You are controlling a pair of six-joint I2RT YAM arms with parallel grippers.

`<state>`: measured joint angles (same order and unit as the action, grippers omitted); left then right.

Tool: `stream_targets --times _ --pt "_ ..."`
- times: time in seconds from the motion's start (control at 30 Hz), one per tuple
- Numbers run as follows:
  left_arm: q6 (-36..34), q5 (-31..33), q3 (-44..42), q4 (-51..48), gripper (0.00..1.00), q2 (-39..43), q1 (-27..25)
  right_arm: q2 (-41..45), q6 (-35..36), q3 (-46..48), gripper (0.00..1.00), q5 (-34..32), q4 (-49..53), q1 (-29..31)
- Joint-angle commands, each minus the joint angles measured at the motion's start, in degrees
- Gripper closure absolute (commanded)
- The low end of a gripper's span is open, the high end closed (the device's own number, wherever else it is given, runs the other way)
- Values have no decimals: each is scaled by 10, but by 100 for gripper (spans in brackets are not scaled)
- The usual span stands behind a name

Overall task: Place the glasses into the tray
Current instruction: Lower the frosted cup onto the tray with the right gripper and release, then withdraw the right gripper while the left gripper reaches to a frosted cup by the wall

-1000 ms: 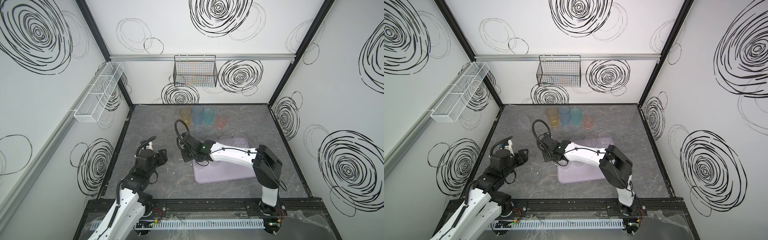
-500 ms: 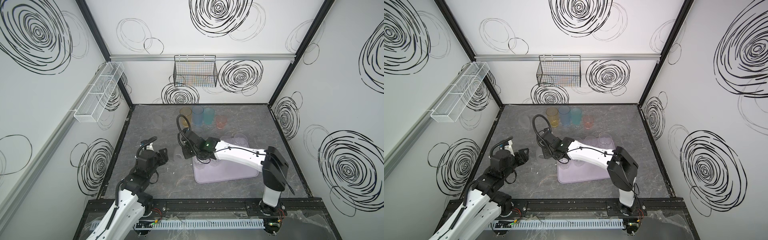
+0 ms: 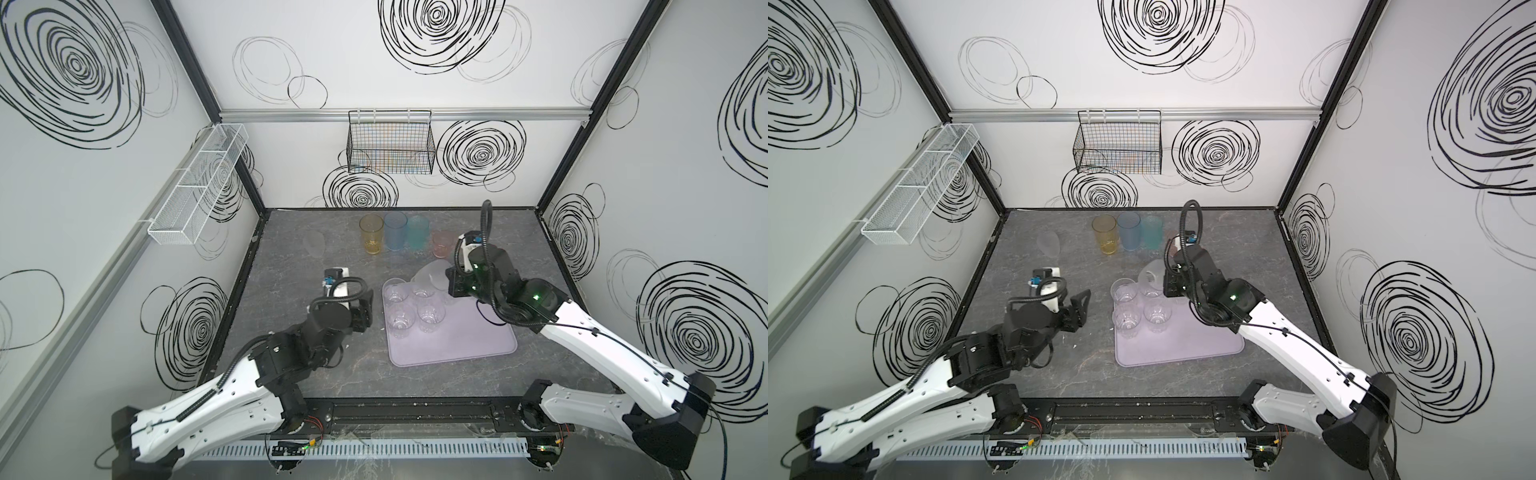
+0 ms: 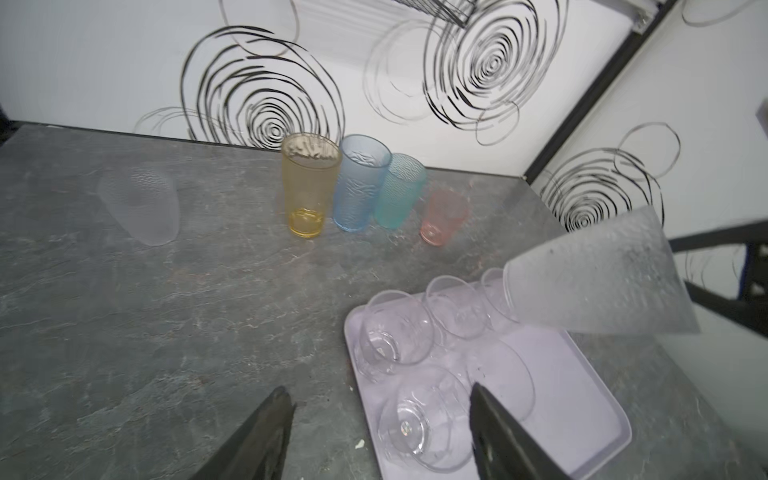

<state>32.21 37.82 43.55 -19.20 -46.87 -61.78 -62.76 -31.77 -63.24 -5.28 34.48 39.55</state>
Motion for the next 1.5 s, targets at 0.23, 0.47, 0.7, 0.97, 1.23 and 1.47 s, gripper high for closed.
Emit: stream_targets --times 0.23,0.47,0.7,0.97,1.23,1.47 --pt "-47 55 23 110 24 -153 -102 63 24 96 94 -10 124 -86" --pt "-39 20 -11 121 22 -172 -83 15 29 156 94 -15 35 -91" --pt "-16 -23 -67 131 21 -124 -37 -58 19 164 94 -5 -10 -98" --pt "-10 -51 -90 139 21 -87 -2 -118 15 160 94 4 -24 -107" --pt "3 -68 -99 139 21 -80 11 -123 15 157 86 6 -22 -107" --pt "-14 -87 -83 135 21 -59 62 -98 15 119 67 13 16 -107"
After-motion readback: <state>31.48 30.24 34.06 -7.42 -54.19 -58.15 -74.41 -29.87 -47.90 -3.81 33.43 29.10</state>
